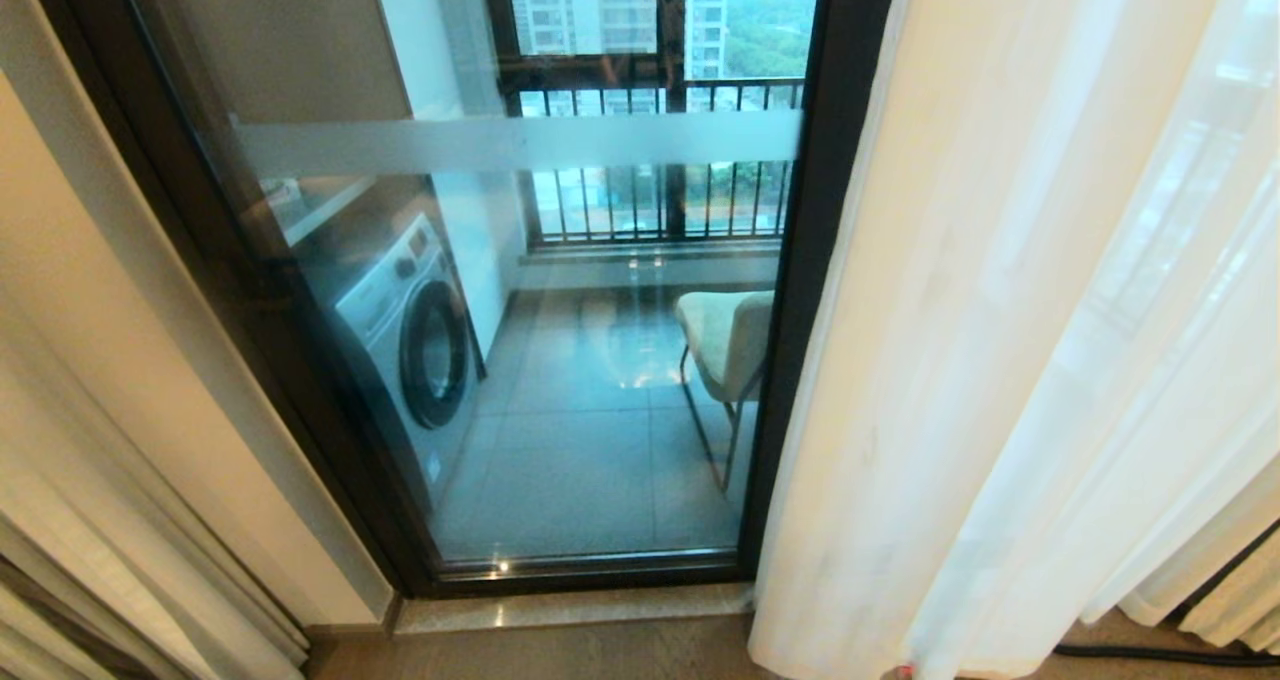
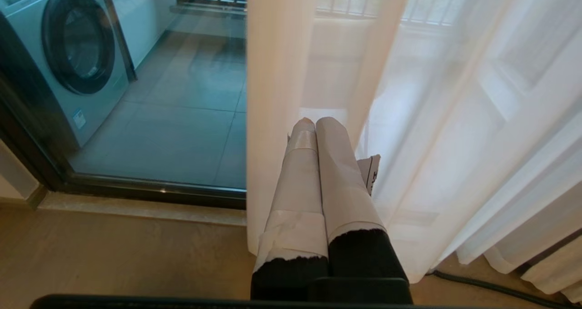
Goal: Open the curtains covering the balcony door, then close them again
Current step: Close the inner curtains on both sides
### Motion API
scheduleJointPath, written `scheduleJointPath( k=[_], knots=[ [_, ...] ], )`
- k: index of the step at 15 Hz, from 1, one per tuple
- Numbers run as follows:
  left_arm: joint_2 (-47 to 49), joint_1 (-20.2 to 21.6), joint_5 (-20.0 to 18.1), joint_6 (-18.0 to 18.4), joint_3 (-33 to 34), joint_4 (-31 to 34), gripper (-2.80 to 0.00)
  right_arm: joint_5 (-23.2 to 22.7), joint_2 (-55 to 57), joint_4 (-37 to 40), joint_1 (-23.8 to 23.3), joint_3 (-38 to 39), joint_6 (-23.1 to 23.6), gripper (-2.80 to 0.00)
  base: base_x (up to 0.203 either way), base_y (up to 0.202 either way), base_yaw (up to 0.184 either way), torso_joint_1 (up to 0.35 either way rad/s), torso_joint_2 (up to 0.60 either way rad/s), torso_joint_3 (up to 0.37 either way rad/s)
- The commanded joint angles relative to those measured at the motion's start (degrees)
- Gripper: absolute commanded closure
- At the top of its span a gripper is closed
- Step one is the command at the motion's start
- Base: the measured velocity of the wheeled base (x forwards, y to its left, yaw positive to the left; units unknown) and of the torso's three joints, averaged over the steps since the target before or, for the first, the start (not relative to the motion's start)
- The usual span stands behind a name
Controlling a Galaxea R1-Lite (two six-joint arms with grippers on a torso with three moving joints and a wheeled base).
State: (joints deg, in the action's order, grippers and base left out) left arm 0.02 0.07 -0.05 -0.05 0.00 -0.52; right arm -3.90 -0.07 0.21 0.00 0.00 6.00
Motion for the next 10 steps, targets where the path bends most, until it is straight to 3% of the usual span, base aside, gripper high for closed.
scheduleJointPath(
  k=[1, 10],
  knots=[
    [0.0, 0.0, 0.0, 0.0, 0.0, 0.0, 0.0, -0.1, 0.1, 0.0, 0.0, 0.0, 0.1, 0.0, 0.0, 0.176, 0.001, 0.002, 0.0, -0.002],
    [0.0, 0.0, 0.0, -0.3, 0.0, -0.1, 0.0, -0.1, 0.1, 0.0, 0.0, 0.0, 0.1, 0.0, 0.0, 0.186, -0.001, 0.003, 0.0, 0.001]
  ],
)
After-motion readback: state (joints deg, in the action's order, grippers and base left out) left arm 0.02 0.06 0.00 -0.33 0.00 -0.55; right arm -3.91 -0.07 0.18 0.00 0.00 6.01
